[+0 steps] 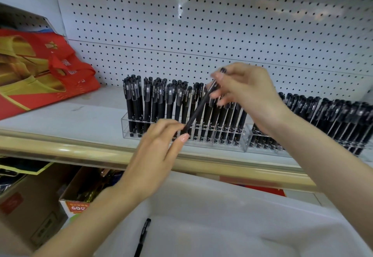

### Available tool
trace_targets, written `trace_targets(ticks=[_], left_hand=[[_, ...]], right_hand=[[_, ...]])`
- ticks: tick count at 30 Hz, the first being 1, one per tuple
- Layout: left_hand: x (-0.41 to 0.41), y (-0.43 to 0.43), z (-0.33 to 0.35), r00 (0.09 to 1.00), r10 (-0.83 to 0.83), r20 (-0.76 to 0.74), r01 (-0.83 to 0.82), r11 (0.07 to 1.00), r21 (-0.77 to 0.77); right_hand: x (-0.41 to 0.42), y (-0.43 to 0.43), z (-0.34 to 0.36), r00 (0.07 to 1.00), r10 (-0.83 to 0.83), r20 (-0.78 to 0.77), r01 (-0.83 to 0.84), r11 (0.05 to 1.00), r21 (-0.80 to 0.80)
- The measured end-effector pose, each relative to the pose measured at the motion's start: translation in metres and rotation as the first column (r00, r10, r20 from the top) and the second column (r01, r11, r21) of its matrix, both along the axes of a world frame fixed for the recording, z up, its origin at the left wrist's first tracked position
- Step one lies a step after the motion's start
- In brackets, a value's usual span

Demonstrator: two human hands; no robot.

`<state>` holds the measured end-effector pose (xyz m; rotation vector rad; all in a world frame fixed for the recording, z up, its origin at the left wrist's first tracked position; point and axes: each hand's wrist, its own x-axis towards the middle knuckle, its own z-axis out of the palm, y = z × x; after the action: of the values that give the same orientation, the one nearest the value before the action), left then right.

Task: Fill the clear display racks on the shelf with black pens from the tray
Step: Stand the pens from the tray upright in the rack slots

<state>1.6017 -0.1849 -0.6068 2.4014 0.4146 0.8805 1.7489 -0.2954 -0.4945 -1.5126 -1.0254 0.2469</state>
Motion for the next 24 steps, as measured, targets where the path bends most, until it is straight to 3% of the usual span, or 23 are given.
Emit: trace_targets(ticks=[3, 6, 12, 24], left_hand=[[-0.003, 0.012, 0.002, 0.984, 0.117, -0.137, -0.058, 0.925, 0.375], [-0.002, 0.017, -0.002, 0.957, 0.175, -0.232, -0.048, 0.882, 0.468], [0.000, 0.021, -0.009, 0.941, 0.187, -0.284, -0.029, 0.876, 0.481], [0.001, 0.026, -0.011, 0.947, 0.147, -0.286, 0.013, 0.872, 0.490]], right_hand=[[0.011, -0.001, 0.005, 0.976, -0.175, 0.132, 0.155, 0.976, 0.152], [0.014, 0.002, 0.001, 0.949, -0.230, 0.215, 0.195, 0.966, 0.171], [0.010, 0.011, -0.011, 0.865, -0.250, 0.436, 0.223, 0.968, 0.113], [0.009, 0.028, -0.014, 0.879, -0.206, 0.431, 0.190, 0.979, 0.081]])
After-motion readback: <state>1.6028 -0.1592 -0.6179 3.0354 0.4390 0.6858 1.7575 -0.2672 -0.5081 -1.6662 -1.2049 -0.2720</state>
